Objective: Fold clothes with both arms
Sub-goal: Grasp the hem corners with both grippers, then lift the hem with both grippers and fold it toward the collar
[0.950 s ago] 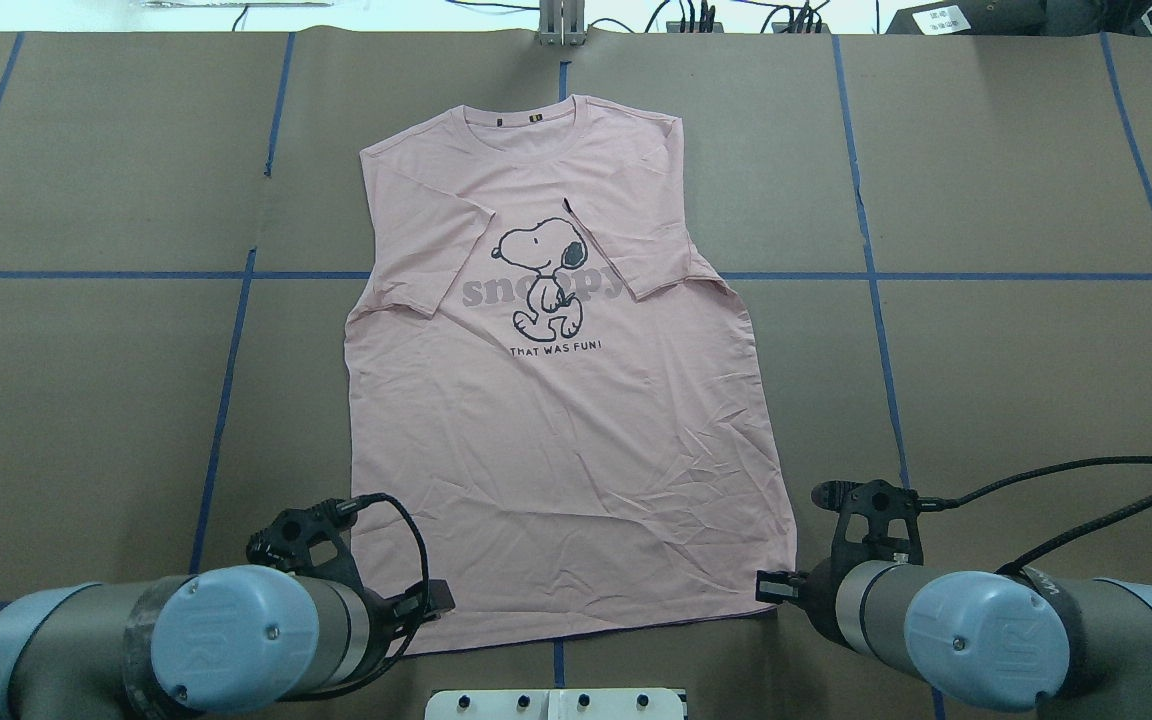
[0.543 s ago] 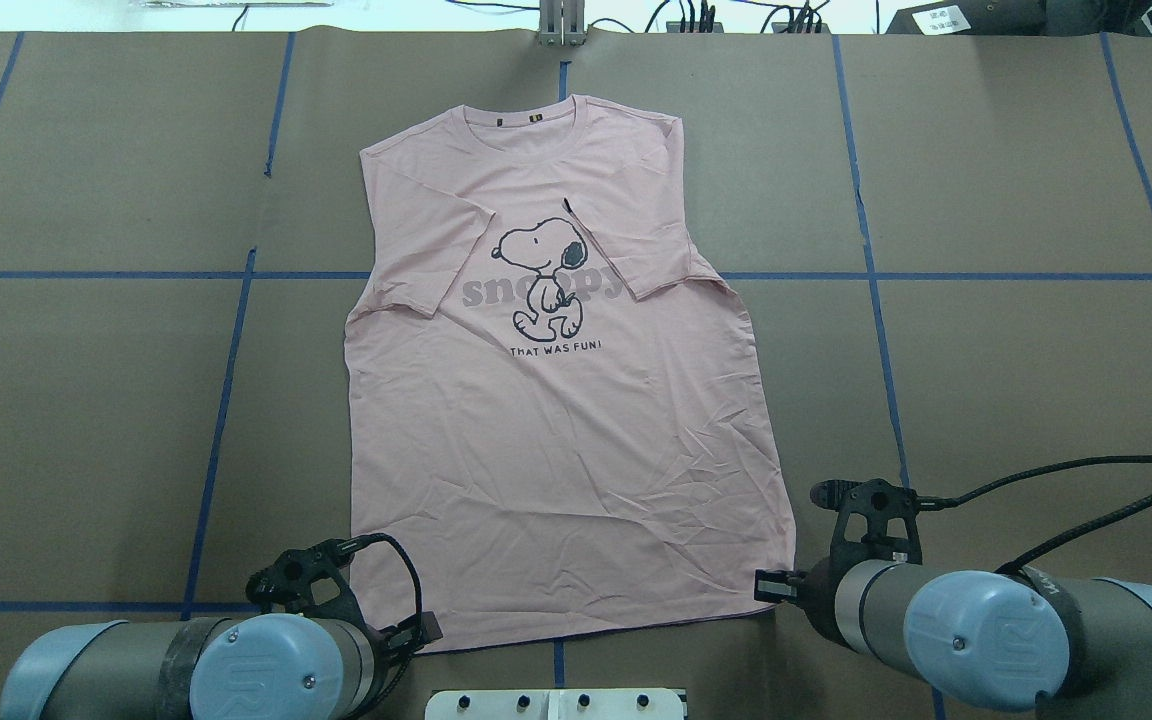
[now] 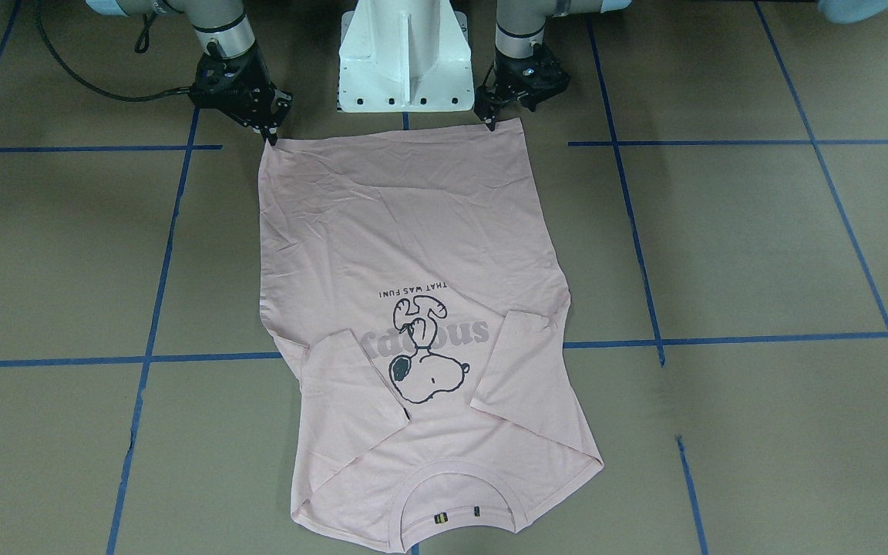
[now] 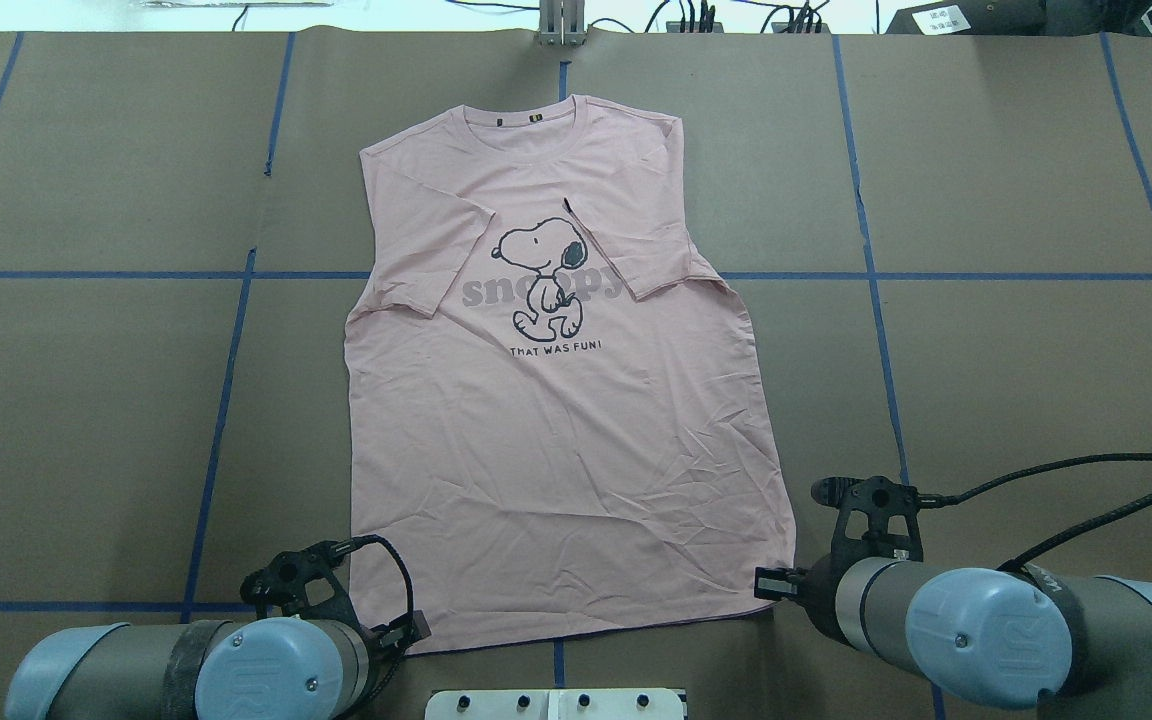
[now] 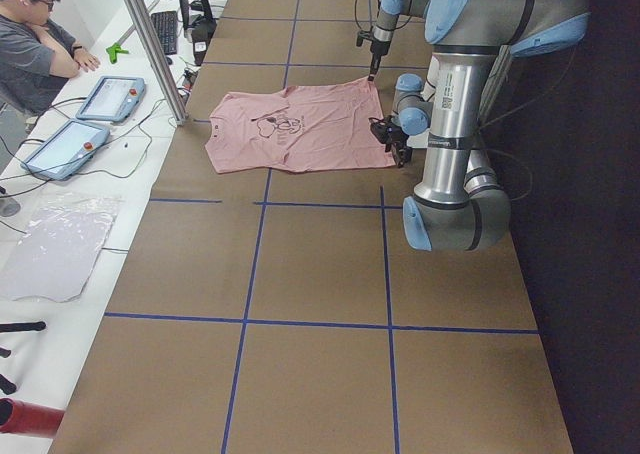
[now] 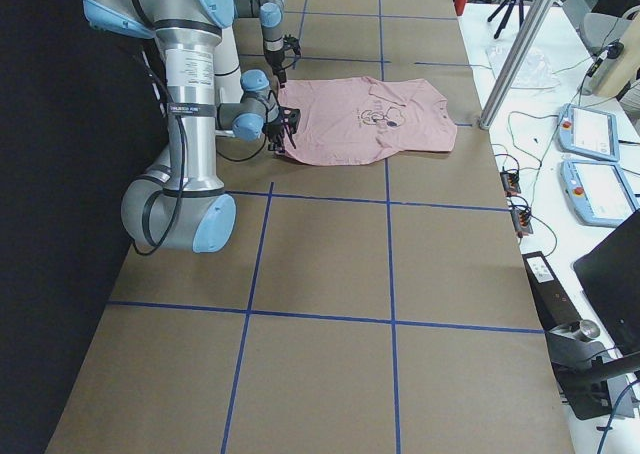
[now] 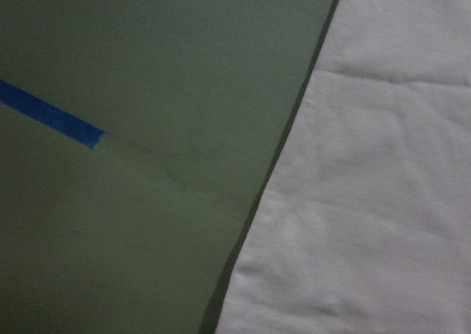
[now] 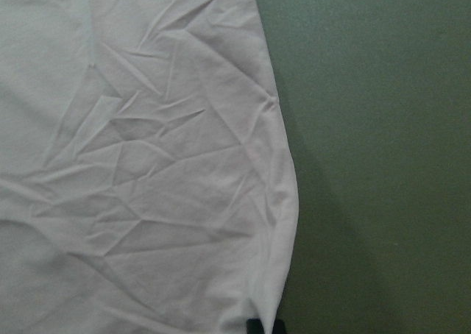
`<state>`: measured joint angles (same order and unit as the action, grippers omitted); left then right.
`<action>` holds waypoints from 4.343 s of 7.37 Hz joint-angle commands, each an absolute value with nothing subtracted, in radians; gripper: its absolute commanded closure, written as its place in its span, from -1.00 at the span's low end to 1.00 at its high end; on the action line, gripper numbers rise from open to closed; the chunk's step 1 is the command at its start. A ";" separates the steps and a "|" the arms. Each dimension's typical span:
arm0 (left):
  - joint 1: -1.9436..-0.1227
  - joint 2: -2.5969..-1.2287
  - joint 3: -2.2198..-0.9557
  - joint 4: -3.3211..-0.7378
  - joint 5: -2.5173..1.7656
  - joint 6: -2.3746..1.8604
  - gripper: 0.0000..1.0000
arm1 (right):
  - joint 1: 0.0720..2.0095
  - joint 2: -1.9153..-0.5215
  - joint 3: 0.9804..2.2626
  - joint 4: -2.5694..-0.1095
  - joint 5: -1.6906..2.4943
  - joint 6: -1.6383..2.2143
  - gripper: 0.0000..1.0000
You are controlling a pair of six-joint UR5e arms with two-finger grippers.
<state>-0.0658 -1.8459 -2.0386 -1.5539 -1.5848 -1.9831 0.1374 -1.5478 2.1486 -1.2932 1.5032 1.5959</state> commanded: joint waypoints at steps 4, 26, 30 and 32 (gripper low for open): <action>-0.071 -1.845 -2.023 -1.552 -1.583 -1.982 -0.61 | 0.143 -1.548 2.152 -1.293 1.503 1.595 1.00; -0.280 -1.913 -2.423 -1.259 -1.623 -1.528 1.00 | 0.355 -1.265 2.363 -1.709 1.681 1.424 1.00; -0.477 -1.947 -2.145 -1.432 -1.623 -1.408 1.00 | 0.604 -1.145 2.075 -1.636 1.715 1.229 1.00; -0.587 -2.003 -1.967 -1.552 -1.623 -1.336 1.00 | 0.646 -1.125 1.885 -1.426 1.721 1.229 1.00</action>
